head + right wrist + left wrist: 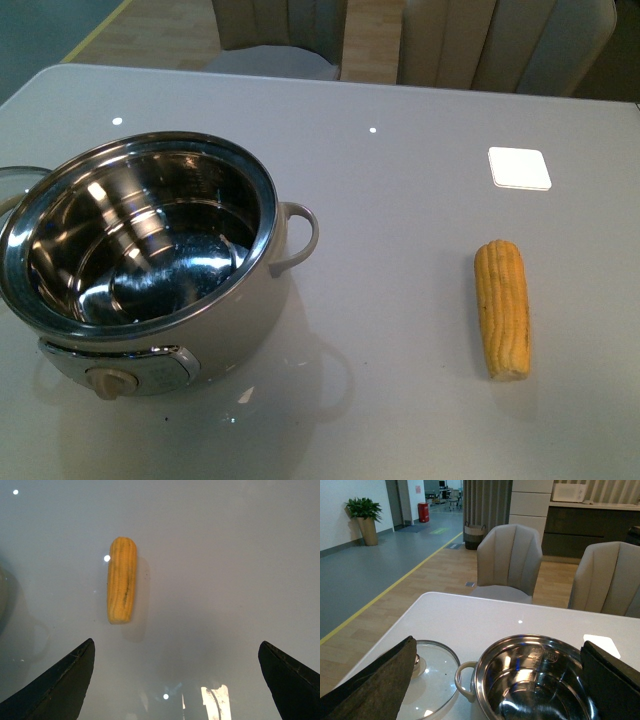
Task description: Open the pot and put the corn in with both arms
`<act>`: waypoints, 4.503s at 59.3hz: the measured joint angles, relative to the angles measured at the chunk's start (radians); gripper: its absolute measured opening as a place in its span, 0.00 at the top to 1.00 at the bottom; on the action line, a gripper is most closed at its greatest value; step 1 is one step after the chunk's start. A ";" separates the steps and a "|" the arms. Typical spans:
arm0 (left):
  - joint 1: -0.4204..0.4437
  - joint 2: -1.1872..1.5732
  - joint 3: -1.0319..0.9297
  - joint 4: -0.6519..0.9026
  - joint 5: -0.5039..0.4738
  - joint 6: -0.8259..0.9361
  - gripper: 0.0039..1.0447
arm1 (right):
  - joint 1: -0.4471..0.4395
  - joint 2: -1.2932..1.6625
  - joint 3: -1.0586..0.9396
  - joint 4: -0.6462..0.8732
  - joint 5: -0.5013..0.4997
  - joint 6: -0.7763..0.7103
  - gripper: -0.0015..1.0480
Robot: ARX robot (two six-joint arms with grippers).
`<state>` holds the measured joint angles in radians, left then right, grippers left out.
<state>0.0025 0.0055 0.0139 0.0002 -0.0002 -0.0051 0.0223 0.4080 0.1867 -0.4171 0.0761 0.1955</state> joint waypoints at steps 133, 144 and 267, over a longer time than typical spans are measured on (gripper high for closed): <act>0.000 0.000 0.000 0.000 0.000 0.000 0.06 | 0.239 1.888 0.608 0.875 0.066 0.005 0.42; 0.000 0.000 0.000 0.000 0.000 0.000 0.06 | 0.239 1.890 0.613 0.871 0.073 0.015 0.65; 0.000 0.000 0.000 0.000 0.000 0.000 0.06 | 0.716 1.730 1.157 0.486 -0.219 0.423 0.79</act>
<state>0.0025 0.0055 0.0139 0.0002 -0.0002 -0.0048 0.7383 2.1384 1.3437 0.0689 -0.1432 0.6189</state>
